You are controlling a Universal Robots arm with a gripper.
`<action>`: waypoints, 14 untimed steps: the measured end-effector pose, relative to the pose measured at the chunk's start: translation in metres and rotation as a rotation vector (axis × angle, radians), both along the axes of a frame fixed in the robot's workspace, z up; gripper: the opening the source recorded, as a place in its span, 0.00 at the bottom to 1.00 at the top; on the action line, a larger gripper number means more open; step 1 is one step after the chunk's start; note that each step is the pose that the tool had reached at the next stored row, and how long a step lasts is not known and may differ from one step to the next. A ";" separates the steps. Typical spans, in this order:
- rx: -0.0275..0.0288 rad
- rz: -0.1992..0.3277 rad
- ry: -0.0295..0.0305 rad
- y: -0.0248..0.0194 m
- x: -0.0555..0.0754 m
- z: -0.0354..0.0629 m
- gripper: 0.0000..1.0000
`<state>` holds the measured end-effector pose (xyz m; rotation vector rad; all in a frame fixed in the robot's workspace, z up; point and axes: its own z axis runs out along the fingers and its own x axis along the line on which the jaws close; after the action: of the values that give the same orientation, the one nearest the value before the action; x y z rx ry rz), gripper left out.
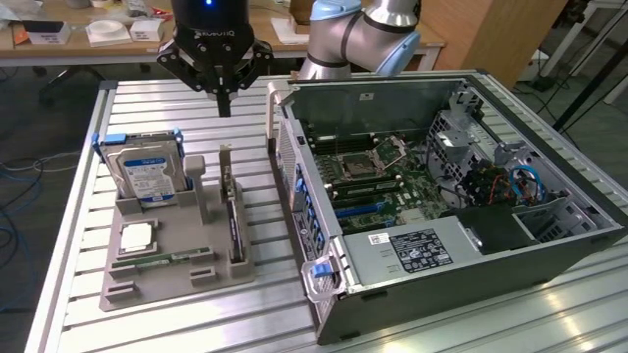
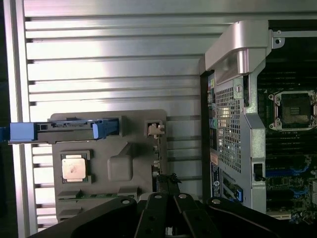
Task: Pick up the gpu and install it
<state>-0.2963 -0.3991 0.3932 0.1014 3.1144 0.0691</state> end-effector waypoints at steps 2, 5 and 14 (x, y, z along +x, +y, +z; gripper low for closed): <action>0.0000 0.000 0.0000 0.0000 0.000 0.0000 0.11; 0.0000 0.000 0.0000 0.0000 0.000 0.0000 0.11; 0.0000 0.000 0.0000 0.0000 0.000 0.0000 0.41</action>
<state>-0.2963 -0.3990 0.3932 0.1015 3.1144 0.0691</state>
